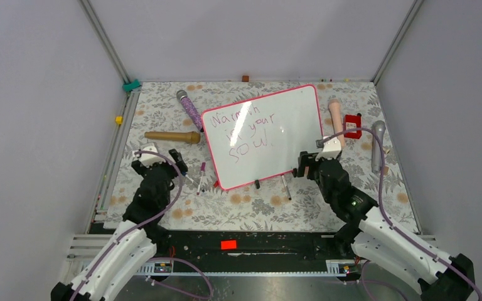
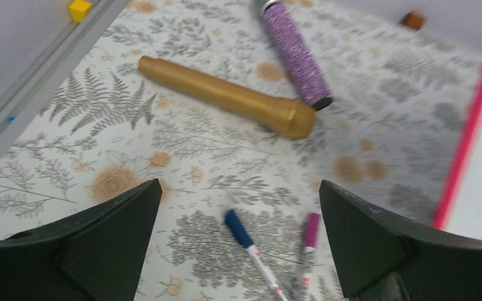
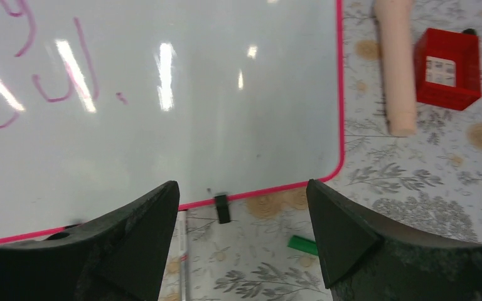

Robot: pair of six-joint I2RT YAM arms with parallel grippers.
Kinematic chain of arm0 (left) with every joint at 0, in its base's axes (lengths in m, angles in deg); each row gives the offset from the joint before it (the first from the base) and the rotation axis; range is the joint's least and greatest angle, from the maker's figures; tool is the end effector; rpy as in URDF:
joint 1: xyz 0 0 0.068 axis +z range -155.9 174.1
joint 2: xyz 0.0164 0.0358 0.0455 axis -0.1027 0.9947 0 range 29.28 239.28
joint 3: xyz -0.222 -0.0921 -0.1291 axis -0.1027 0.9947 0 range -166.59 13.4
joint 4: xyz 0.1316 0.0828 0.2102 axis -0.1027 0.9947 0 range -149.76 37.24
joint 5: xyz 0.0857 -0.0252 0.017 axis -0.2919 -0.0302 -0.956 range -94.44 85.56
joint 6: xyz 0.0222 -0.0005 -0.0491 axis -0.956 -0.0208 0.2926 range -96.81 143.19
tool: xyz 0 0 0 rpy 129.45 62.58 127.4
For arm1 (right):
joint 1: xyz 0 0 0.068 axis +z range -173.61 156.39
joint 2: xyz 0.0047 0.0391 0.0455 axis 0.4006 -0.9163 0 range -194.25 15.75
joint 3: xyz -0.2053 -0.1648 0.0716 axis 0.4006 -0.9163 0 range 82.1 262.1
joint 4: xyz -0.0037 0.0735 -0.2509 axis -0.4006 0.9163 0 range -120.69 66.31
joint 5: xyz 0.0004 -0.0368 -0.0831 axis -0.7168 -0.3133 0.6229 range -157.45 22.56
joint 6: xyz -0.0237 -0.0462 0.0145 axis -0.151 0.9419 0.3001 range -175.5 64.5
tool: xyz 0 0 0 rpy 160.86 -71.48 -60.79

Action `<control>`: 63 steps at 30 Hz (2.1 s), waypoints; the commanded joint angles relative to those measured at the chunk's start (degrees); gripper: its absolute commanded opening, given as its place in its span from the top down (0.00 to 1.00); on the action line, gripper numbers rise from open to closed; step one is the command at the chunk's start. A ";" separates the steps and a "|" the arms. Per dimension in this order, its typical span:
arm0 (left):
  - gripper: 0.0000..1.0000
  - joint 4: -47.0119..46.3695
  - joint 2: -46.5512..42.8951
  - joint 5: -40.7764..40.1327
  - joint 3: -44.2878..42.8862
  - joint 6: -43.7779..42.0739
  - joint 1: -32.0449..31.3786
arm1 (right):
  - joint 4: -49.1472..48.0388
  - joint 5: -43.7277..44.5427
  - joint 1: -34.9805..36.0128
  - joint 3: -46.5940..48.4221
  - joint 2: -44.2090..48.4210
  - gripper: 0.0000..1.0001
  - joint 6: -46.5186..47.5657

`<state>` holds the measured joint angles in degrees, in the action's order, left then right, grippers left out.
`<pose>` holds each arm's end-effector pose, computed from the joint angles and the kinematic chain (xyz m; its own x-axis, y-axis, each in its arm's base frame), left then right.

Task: Write a sentence on the whiteboard
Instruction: Reset both arms

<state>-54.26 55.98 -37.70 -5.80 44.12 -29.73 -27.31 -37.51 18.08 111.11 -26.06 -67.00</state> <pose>0.1323 -0.0370 0.2364 -0.1382 -0.2656 -0.9541 -0.2145 0.9485 -0.2329 0.1431 0.1040 0.2646 -0.2473 0.0111 -0.9689 -0.1728 0.9834 0.0554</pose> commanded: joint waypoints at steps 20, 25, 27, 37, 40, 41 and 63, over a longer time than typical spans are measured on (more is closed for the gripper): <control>0.04 -69.24 32.16 12.46 17.36 -28.47 12.20 | -86.19 4.96 -16.00 -25.90 -34.83 0.26 27.92; 0.05 -70.79 35.37 12.24 16.19 -29.82 12.48 | -87.62 6.34 -23.12 -23.05 -39.45 0.20 21.78; 0.05 -71.76 36.41 10.65 15.67 -29.70 12.50 | -79.67 2.26 -27.08 -21.73 -36.64 0.23 16.79; 0.02 -66.40 36.54 13.57 13.27 -29.88 13.14 | -68.68 -6.19 -32.63 -17.01 -36.98 0.01 12.95; 0.02 -65.78 36.46 14.26 12.98 -29.74 13.44 | -69.64 -6.14 -32.55 -17.32 -37.08 0.01 12.91; 0.02 -65.87 36.16 14.75 13.28 -29.65 13.80 | -69.43 -6.24 -32.51 -17.25 -36.98 0.00 12.91; 0.01 -82.17 44.92 37.36 17.51 -23.23 20.29 | -66.84 -6.46 -32.57 -16.10 -36.93 0.01 13.27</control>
<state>-122.19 90.71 -10.44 12.69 20.12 -10.10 -92.64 -44.16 -14.20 93.61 -63.47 -53.06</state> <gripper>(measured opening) 0.985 0.993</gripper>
